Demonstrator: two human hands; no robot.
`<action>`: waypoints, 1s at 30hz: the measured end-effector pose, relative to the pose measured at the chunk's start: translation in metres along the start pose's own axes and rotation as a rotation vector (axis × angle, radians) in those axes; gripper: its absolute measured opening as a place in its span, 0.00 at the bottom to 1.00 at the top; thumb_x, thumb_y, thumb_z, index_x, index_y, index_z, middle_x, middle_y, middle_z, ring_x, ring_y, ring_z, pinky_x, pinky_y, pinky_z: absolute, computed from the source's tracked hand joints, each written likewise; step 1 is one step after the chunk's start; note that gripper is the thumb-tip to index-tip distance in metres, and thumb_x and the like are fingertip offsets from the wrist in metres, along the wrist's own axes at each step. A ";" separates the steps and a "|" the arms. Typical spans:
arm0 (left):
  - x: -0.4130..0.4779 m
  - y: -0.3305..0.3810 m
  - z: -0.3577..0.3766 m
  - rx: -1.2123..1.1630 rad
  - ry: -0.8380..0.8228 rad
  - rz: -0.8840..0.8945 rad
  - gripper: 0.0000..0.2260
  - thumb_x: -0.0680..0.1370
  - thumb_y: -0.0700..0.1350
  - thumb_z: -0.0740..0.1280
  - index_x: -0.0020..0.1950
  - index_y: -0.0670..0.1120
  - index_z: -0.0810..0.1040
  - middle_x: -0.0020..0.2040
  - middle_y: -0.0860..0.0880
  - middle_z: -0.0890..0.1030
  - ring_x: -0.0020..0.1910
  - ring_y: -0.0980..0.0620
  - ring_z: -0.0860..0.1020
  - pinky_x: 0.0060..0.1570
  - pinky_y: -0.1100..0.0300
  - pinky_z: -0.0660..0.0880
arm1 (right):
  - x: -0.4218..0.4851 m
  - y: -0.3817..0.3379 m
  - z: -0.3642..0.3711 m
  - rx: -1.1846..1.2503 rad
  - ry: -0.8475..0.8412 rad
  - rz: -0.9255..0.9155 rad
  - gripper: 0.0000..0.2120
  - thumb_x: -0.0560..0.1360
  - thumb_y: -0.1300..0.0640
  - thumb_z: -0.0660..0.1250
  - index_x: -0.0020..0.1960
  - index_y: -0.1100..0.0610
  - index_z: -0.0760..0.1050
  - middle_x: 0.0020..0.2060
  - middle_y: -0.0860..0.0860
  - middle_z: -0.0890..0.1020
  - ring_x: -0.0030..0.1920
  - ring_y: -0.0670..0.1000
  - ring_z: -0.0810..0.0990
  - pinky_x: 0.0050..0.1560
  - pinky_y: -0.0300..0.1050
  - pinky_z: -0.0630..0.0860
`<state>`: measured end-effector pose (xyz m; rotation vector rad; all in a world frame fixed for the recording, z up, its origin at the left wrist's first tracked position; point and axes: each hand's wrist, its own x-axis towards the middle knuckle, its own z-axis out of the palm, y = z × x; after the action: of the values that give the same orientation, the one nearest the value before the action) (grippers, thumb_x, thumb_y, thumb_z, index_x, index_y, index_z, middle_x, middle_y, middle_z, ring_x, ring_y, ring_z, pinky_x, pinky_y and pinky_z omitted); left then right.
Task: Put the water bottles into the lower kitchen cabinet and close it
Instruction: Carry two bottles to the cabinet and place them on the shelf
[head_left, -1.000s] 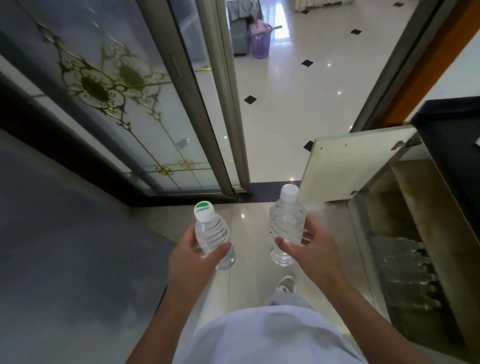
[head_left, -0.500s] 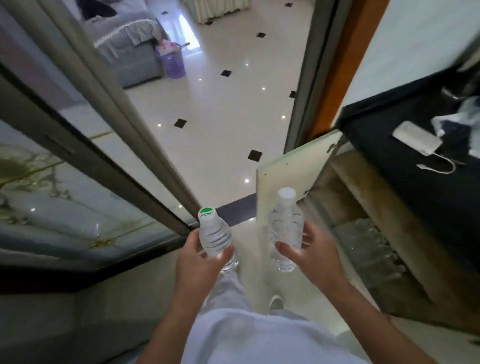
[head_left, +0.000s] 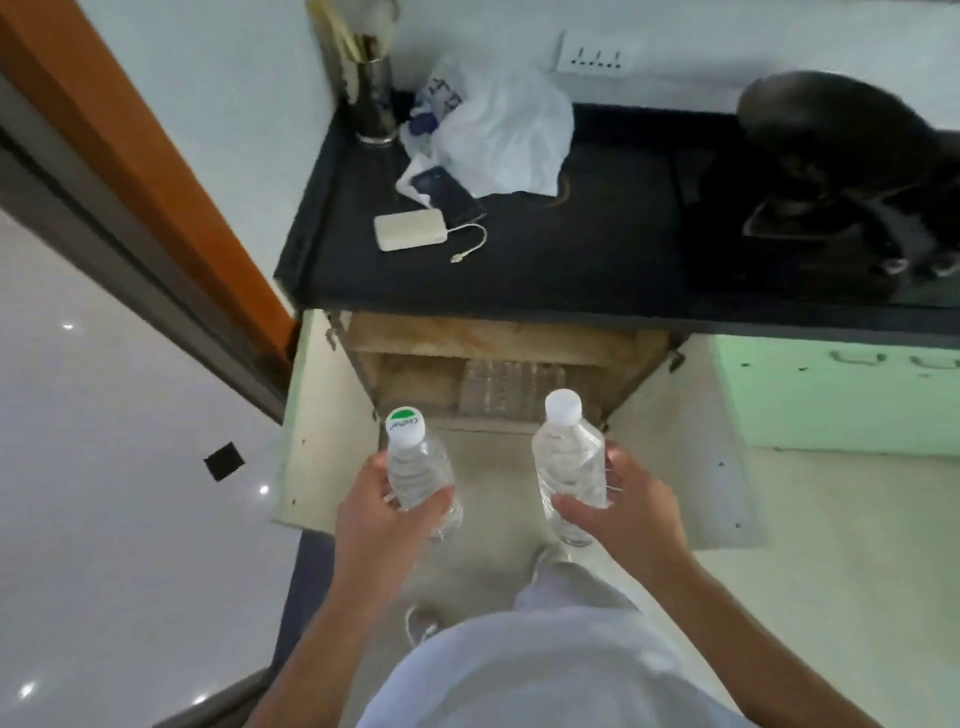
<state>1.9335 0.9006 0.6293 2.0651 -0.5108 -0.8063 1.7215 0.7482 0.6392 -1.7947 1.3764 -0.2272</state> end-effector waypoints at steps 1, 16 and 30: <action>0.007 0.008 0.005 0.018 -0.044 0.024 0.23 0.70 0.55 0.79 0.62 0.56 0.76 0.52 0.58 0.83 0.49 0.63 0.81 0.42 0.71 0.73 | -0.005 0.006 -0.005 0.018 0.034 0.026 0.23 0.64 0.45 0.81 0.52 0.35 0.72 0.39 0.31 0.82 0.43 0.33 0.81 0.47 0.37 0.77; 0.036 0.127 0.086 0.003 -0.249 0.222 0.25 0.67 0.54 0.81 0.61 0.57 0.78 0.52 0.60 0.85 0.52 0.60 0.83 0.55 0.50 0.81 | 0.050 0.015 -0.081 0.248 0.232 0.052 0.29 0.63 0.34 0.77 0.60 0.41 0.75 0.51 0.36 0.85 0.50 0.41 0.84 0.54 0.51 0.84; 0.052 0.190 0.138 -0.073 -0.326 0.343 0.22 0.70 0.44 0.80 0.62 0.53 0.79 0.53 0.56 0.85 0.51 0.59 0.84 0.47 0.66 0.78 | 0.073 0.030 -0.142 0.227 0.329 0.058 0.30 0.65 0.38 0.79 0.63 0.44 0.74 0.54 0.39 0.84 0.51 0.42 0.84 0.54 0.49 0.84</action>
<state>1.8606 0.6845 0.7063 1.7203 -0.9705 -0.9390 1.6441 0.6123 0.6834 -1.5733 1.5580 -0.6453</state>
